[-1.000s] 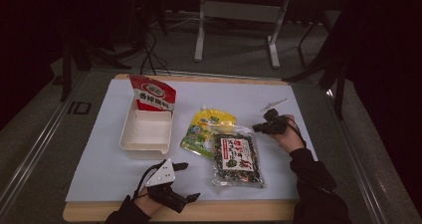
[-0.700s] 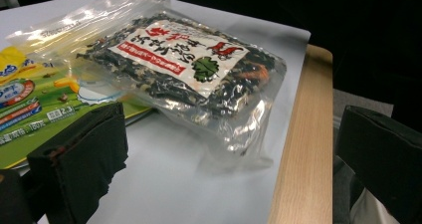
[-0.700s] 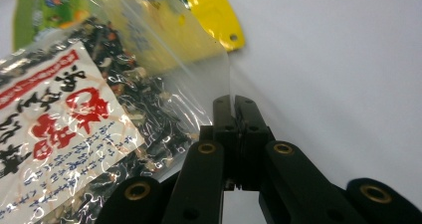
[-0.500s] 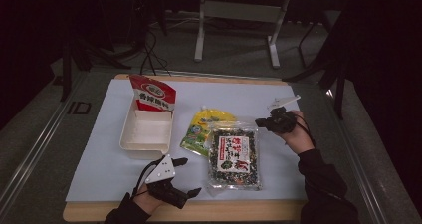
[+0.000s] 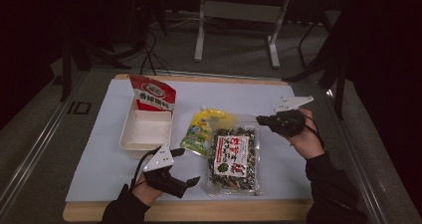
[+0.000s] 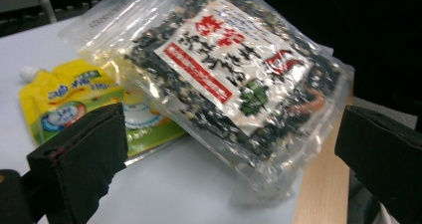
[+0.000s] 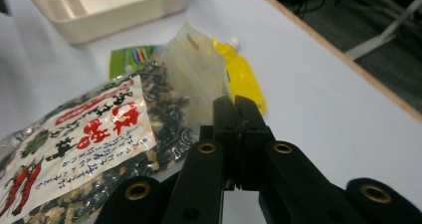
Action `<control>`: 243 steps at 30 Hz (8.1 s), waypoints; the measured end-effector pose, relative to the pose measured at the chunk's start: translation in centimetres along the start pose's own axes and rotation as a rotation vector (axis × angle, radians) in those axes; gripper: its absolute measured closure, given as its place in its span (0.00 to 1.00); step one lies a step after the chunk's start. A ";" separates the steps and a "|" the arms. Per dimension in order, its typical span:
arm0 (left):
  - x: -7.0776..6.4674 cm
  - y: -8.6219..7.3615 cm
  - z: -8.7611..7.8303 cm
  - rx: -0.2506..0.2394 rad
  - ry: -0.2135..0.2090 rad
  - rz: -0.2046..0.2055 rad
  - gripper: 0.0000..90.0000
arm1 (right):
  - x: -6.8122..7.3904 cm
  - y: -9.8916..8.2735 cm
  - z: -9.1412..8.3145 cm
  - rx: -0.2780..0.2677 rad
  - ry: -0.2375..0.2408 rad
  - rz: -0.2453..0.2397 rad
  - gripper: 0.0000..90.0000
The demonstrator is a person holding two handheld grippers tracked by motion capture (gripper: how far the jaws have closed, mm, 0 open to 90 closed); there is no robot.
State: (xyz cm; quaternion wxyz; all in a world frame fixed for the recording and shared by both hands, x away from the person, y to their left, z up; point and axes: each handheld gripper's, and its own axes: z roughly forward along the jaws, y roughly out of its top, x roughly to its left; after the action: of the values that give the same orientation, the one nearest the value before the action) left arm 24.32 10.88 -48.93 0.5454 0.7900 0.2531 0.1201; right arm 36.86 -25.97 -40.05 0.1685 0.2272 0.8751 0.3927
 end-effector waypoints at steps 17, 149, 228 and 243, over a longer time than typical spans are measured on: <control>1.1 -0.1 0.9 0.018 -0.025 -0.028 0.01 | 5.6 4.4 -4.4 -0.118 0.060 -0.204 1.00; 16.5 -1.1 -9.9 0.160 0.269 -0.155 0.81 | 3.1 -3.0 -1.9 -0.291 0.188 0.114 0.17; 1.3 -0.2 -8.2 -0.027 0.231 -0.047 0.02 | 2.2 -1.5 4.8 -0.220 0.101 0.132 0.64; 0.2 -2.2 -4.5 0.011 0.138 -0.027 0.02 | 0.3 0.2 10.8 -0.141 0.112 0.202 0.90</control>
State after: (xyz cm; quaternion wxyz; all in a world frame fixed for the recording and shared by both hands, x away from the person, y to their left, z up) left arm 21.81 15.26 -49.32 0.5239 0.7794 0.3011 0.1655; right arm 41.75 -19.06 -46.74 0.0944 0.2796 0.8260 0.4802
